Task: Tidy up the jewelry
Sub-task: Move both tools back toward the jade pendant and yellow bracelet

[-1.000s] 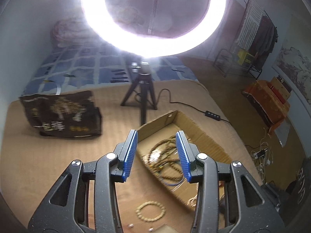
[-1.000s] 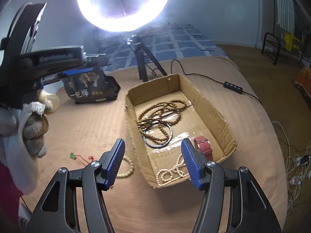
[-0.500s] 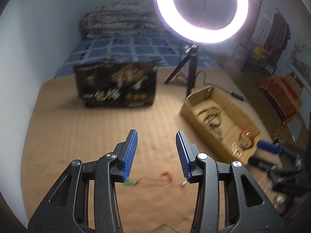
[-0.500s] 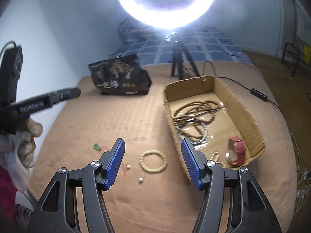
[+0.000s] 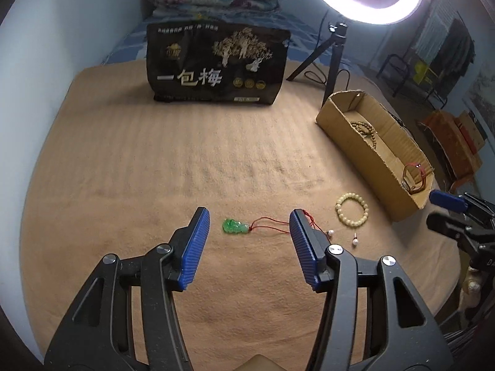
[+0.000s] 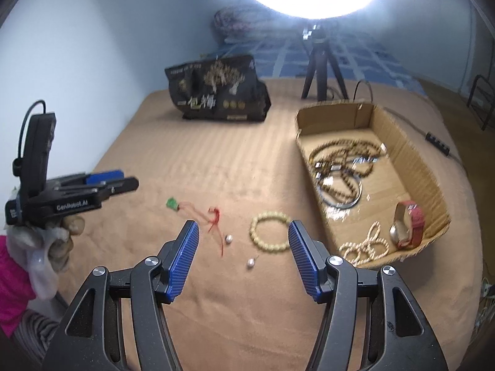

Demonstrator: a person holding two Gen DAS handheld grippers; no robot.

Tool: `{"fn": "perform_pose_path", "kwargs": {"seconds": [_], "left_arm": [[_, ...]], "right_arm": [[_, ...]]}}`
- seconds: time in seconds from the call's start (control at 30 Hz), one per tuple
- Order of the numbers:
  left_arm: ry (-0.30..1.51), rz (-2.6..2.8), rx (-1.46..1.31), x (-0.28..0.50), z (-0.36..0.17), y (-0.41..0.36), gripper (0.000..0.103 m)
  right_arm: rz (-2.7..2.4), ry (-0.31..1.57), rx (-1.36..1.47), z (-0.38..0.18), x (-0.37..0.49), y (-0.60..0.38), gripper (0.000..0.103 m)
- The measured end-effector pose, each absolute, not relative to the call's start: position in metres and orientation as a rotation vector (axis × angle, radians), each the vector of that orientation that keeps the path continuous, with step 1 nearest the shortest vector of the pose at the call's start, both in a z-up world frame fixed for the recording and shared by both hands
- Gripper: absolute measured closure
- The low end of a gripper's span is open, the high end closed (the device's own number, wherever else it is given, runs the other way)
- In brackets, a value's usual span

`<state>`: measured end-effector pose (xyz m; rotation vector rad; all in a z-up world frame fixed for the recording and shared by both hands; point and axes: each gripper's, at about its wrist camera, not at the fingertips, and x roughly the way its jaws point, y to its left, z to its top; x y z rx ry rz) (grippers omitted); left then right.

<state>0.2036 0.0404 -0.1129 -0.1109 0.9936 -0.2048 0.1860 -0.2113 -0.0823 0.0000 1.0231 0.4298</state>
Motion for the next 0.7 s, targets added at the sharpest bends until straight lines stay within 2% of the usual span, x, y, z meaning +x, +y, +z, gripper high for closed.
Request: {"fn": "perform_pose_path", "kwargs": {"seconds": [0.43, 0.53, 0.7], "left_arm": [[1.032, -0.315, 0.011, 0.202, -0.157, 0.025, 0.048], [1.054, -0.309, -0.013, 0.203, -0.174, 0.033, 0.048], [1.056, -0.293, -0.1, 0.209, -0.192, 0.05, 0.048]], "right_arm": [[0.51, 1.135, 0.024, -0.126, 0.198, -0.204, 0.044], [0.526, 1.174, -0.014, -0.139, 0.206, -0.193, 0.056], [0.501, 1.21, -0.076, -0.16, 0.222, -0.183, 0.057]]}}
